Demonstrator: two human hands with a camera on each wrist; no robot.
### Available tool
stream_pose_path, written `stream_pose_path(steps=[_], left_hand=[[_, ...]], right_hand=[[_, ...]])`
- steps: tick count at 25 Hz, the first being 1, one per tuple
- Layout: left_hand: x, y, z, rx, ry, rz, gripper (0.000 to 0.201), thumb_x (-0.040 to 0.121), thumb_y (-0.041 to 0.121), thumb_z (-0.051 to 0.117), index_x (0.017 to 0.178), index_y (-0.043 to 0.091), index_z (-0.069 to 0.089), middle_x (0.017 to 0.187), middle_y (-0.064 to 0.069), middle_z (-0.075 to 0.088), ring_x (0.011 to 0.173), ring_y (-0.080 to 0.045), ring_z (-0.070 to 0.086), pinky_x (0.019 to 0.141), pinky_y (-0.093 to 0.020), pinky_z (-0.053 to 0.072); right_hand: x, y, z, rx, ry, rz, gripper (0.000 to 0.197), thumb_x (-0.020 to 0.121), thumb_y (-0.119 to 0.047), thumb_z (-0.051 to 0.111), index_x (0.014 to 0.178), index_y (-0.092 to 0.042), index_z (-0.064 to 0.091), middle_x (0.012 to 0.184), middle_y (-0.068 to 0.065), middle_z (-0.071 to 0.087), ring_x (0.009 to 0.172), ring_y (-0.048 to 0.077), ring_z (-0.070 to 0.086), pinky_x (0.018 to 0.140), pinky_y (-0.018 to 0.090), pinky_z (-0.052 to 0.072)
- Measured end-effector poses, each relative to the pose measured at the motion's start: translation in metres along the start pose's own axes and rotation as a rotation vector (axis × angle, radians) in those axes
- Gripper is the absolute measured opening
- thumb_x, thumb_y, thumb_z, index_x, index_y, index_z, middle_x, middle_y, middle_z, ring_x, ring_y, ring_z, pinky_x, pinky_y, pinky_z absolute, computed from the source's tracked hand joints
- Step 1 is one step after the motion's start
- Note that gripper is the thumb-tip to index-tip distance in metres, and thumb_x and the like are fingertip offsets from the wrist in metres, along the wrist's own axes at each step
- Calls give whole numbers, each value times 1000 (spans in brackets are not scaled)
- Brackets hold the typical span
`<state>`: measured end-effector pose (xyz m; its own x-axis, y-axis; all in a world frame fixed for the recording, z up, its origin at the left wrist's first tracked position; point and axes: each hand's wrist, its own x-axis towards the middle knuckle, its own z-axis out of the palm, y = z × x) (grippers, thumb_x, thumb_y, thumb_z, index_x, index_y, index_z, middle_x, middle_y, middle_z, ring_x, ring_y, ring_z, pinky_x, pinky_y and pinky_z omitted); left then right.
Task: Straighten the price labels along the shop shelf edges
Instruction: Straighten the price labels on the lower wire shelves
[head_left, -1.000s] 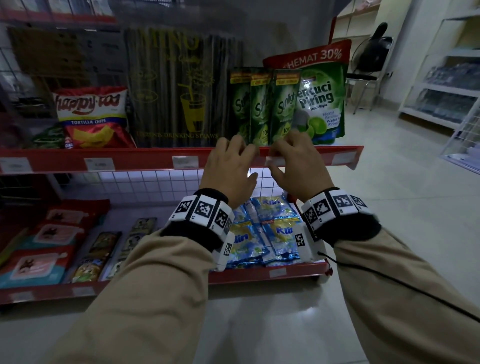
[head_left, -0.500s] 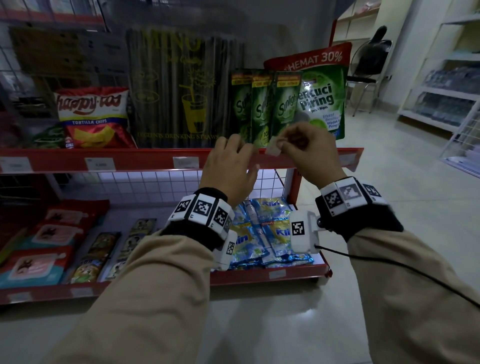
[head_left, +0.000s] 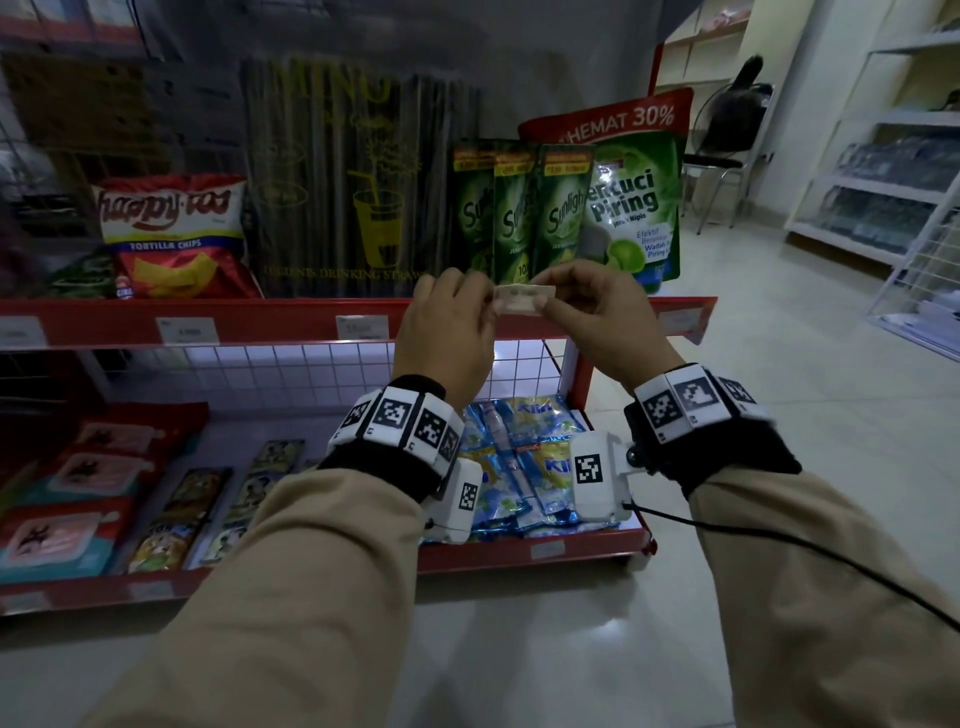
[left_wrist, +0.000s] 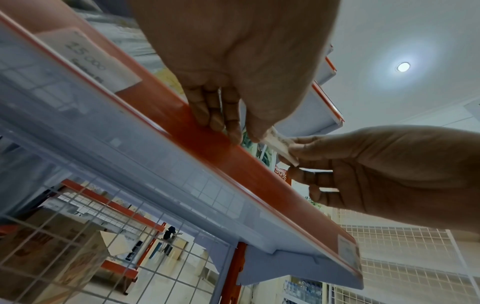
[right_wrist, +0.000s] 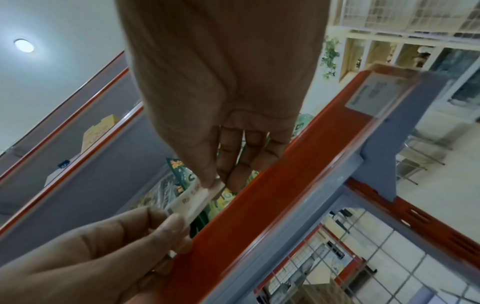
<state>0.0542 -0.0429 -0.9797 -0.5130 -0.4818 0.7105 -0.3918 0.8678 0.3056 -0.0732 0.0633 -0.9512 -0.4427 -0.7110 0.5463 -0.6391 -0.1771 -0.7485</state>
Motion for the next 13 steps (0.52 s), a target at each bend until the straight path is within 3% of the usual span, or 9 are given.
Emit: stream_pose_path(steps=[3,6,7,10,13], left_hand=[[-1,0,-2,7,-11,13,22,96,30,49,104,12,58,102,-6,55,97,-24,45,78,-33,38],[-3,1,-5,27,-38,42,22,94,30,52,109,17,61,104,-4,55,100,-24,45,81,-32,39],[-3,1,-6,38,-51,54,22,94,30,53,110,18,62,105,-3,55,100,-24,44,82,-33,39],[-3,2,-8,71,-75,70,23,93,31,53,110,21,62,106,-1,56,101,-24,43,83,-34,39],[-2,3,-7,124,-43,54,21,92,32,52,108,21,61,105,0,56,101,-23,44,85,-34,34]], right_hand=[[4,0,-10,-219,73,-100,10,88,-8,63,93,-15,68,81,-10,64,79,4,61,71,7,46],[8,1,-14,-293,150,-149,10,87,-7,62,92,-13,69,77,-23,55,72,-8,56,71,4,45],[9,2,-13,-309,144,-155,10,87,-7,62,92,-12,69,78,-21,56,74,-6,57,74,8,47],[9,6,-10,-375,88,-158,11,88,-9,61,94,-12,70,89,-1,67,87,16,61,84,34,52],[9,10,-11,-450,56,-141,13,88,-12,61,97,-15,70,96,5,67,91,24,59,84,44,49]])
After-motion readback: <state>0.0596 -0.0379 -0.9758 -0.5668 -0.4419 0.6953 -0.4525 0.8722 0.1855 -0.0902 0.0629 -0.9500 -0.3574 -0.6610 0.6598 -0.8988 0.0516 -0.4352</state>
